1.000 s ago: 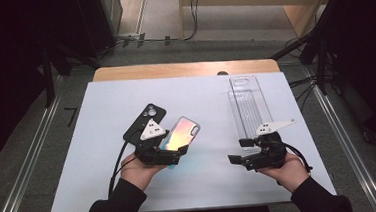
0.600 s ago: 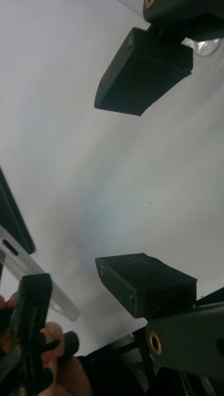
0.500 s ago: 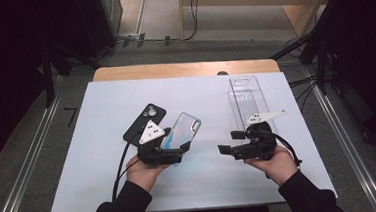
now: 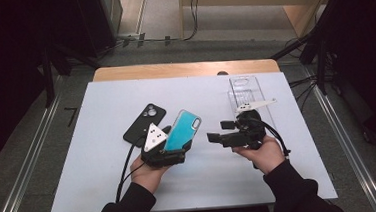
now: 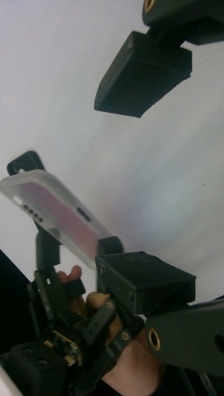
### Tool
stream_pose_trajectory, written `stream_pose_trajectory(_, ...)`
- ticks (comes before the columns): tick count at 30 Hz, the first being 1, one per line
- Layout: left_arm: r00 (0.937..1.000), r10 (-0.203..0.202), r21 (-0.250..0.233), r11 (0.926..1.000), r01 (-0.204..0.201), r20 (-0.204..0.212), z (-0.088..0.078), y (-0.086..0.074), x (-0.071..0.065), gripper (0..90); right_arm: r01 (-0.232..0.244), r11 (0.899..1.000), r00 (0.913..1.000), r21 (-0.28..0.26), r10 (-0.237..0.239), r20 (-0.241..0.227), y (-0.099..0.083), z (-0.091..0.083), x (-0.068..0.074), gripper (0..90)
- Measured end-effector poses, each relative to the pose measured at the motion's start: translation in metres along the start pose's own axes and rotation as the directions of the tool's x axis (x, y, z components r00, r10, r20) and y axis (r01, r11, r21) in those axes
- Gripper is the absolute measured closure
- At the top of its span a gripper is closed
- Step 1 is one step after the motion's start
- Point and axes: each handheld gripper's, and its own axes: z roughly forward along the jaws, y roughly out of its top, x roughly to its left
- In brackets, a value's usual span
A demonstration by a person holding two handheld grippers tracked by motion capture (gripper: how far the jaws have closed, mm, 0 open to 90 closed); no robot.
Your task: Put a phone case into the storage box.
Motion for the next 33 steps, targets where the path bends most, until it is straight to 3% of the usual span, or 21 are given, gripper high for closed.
stream_pose_trajectory(3, 0.9998, 0.013, -0.004, 0.9999, -0.013, -0.014, 0.002, -0.003, -0.002, 16.7, -0.019, 1.0, 0.9998, -0.006, 0.019, -0.009, 0.004, 0.003, -0.001, 20.6)
stream_pose_trajectory(9, 0.9983, 0.032, -0.056, 0.9978, -0.034, -0.048, 0.001, -0.007, -0.005, 16.7, -0.041, 0.999, 0.999, -0.023, 0.041, -0.017, 0.015, 0.009, -0.001, 21.2)
stream_pose_trajectory(15, 0.9994, 0.013, -0.075, 0.9971, -0.015, -0.031, 0.002, -0.009, -0.006, 16.7, -0.047, 0.999, 0.9987, -0.013, 0.047, -0.02, 0.024, 0.019, 0.0, 23.0)
stream_pose_trajectory(19, 0.9996, -0.011, -0.084, 0.9964, 0.009, -0.025, 0.003, -0.009, -0.007, 16.7, -0.074, 0.997, 0.9962, -0.006, 0.074, -0.046, 0.03, 0.025, 0.0, 23.0)
stream_pose_trajectory(27, 0.9992, 0.004, -0.131, 0.9913, -0.009, -0.04, 0.001, -0.008, -0.008, 16.7, -0.094, 0.996, 0.9941, -0.001, 0.094, -0.054, 0.038, 0.037, -0.001, 25.8)
stream_pose_trajectory(33, 0.9995, -0.009, -0.128, 0.9918, 0.005, -0.029, 0.001, -0.008, -0.009, 16.7, -0.122, 0.992, 0.9904, 0.01, 0.122, -0.064, 0.038, 0.044, -0.002, 35.6)
